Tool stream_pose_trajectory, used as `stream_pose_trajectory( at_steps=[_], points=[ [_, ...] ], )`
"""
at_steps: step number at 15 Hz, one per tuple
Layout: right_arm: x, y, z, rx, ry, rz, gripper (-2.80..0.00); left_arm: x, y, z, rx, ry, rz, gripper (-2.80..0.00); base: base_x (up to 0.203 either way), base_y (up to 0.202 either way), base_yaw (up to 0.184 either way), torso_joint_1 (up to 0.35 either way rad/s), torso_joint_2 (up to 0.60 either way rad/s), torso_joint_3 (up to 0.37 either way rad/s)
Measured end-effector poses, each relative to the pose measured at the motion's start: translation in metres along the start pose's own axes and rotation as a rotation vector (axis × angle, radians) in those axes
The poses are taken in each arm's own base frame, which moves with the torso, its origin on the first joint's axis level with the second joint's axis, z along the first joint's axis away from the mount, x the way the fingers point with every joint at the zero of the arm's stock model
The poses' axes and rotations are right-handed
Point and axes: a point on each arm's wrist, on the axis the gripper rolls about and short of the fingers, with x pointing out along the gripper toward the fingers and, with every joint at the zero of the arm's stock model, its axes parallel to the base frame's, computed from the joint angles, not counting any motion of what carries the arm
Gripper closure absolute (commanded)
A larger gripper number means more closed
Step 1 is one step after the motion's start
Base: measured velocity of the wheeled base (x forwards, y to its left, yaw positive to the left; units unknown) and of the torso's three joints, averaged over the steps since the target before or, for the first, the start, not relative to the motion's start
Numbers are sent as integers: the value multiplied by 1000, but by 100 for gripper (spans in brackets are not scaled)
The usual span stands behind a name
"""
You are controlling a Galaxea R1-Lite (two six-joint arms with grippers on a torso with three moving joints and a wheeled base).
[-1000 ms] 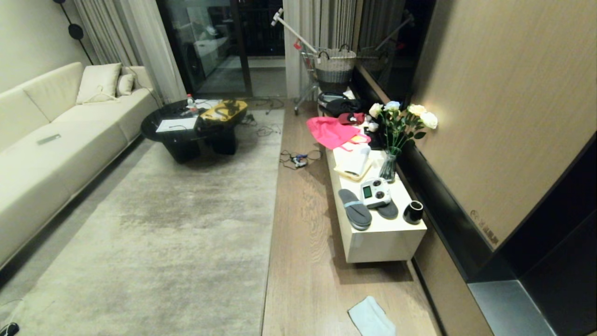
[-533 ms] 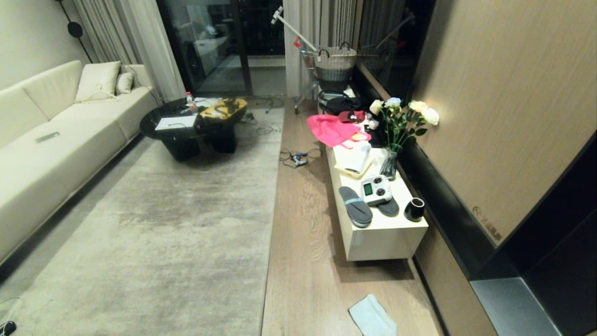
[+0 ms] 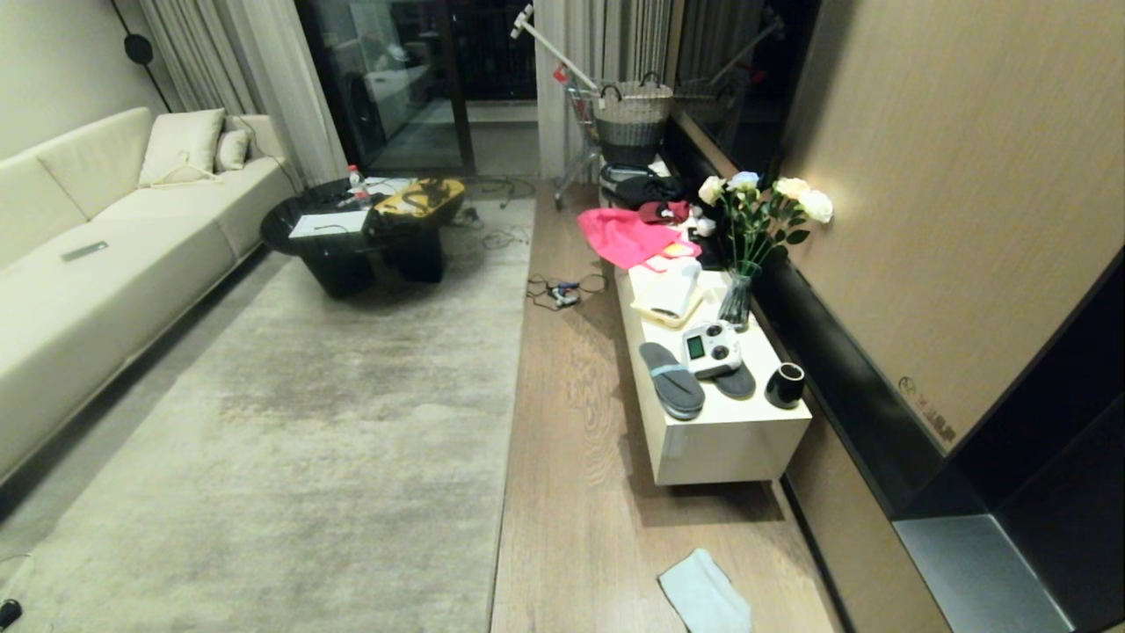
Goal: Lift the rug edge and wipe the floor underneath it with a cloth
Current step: Pick up the rag
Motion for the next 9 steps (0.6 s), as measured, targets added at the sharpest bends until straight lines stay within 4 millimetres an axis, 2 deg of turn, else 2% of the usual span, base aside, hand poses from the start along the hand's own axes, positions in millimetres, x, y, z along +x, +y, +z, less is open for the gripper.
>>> stream_pose_trajectory(
  at_steps=[9],
  points=[
    [0, 0, 0, 0, -1, 0, 0, 0, 0, 0, 0, -1, 0, 0, 0, 0, 0, -138, 361, 222]
  ],
)
